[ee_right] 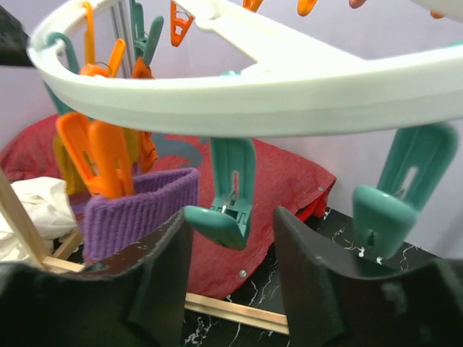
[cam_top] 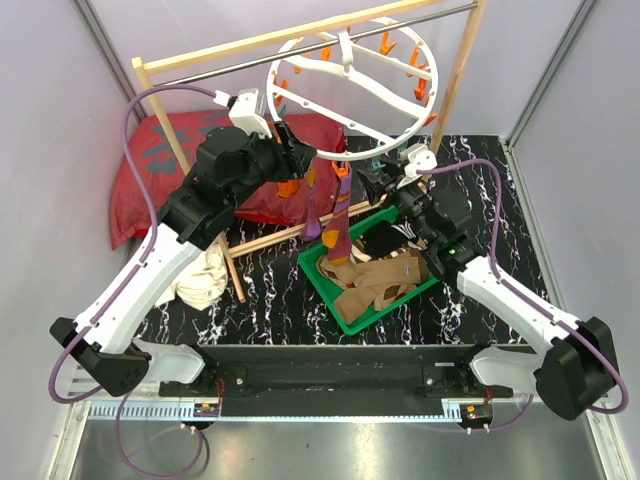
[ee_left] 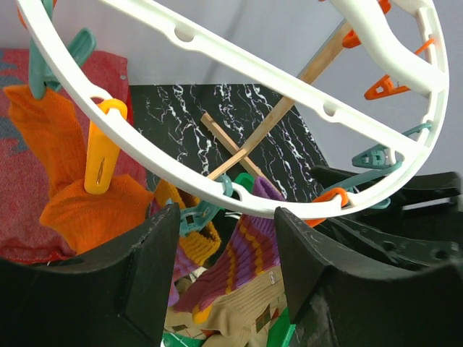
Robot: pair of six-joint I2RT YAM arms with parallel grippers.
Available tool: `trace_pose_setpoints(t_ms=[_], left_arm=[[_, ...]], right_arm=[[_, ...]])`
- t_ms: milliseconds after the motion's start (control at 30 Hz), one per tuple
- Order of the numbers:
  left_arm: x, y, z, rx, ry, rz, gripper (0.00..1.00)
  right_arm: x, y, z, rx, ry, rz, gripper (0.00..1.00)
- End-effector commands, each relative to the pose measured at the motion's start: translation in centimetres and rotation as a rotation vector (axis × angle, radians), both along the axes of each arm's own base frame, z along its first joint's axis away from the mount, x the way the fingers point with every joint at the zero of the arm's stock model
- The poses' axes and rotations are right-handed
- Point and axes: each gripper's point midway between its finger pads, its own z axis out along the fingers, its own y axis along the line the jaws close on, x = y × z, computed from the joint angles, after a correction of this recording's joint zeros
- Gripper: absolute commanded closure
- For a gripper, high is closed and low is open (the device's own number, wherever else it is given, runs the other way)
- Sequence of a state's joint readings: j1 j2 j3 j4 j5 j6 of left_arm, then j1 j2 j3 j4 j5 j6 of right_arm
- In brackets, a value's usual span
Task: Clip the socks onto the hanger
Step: Open the clamp at the hanger.
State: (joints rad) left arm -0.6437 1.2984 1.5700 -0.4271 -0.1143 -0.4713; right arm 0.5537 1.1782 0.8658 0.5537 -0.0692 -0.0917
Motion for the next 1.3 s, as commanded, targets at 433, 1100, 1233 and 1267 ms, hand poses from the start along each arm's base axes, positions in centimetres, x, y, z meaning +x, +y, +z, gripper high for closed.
trace_pose_setpoints(t_ms=[433, 1100, 1233, 1267], left_arm=[[-1.2, 0.3, 4.5, -0.070, -0.072, -0.032, 0.42], [-4.0, 5.4, 8.7, -0.022, -0.194, 0.043, 0.36], [-5.5, 5.0, 8.2, -0.001, -0.228, -0.037, 0.33], [-5.8, 4.4, 7.0, 0.020, -0.222, -0.078, 0.33]], right_arm=[[-2.8, -0.3, 4.0, 0.007, -0.145, 0.070, 0.92], [-9.1, 10.5, 5.0, -0.140, -0.017, 0.250, 1.00], [-9.2, 12.5, 4.3, -0.158, 0.023, 0.293, 1.00], [-9.6, 12.8, 4.0, -0.165, 0.041, 0.309, 1.00]])
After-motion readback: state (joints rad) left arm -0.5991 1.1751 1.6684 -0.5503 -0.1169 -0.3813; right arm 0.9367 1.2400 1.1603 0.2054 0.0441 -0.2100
